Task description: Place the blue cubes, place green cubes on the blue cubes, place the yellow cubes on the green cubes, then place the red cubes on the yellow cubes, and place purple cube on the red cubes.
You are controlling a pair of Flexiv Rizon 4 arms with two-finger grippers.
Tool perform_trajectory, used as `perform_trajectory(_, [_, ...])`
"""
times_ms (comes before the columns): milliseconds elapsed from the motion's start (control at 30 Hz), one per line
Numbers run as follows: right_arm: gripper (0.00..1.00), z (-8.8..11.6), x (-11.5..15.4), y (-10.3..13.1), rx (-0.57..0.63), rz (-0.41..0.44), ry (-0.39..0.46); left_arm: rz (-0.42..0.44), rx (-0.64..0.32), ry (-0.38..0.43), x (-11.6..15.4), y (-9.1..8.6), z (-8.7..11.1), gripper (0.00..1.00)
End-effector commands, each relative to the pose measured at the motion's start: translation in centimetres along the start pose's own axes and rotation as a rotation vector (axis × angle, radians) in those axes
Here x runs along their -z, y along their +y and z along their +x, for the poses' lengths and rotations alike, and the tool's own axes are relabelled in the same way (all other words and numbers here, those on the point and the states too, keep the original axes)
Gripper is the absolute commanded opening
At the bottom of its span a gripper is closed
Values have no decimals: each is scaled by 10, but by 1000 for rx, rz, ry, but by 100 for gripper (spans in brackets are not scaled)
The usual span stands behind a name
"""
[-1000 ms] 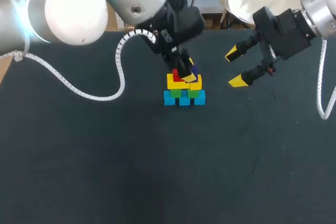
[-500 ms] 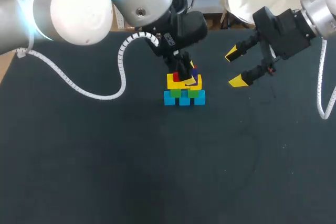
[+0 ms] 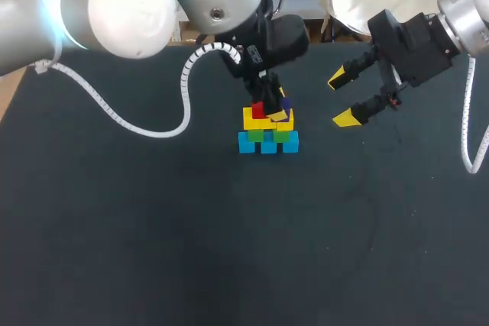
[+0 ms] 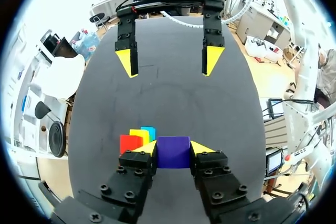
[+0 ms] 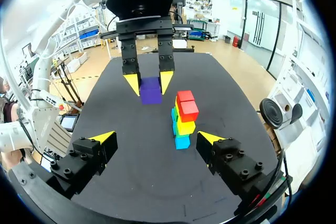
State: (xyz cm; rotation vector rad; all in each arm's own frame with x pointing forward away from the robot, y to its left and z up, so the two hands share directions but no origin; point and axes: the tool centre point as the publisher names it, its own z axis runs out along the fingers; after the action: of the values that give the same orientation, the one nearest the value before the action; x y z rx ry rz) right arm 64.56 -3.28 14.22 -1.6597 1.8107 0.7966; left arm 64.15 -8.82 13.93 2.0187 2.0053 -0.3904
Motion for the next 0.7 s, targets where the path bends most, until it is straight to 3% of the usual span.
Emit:
perform_trajectory(33, [100,0,0,0,1,0,-2,1,5,4,0,4,2,0])
perform_trajectory(700, [100,0,0,0,1,0,-2,4,37,-24,-4,10,6,0])
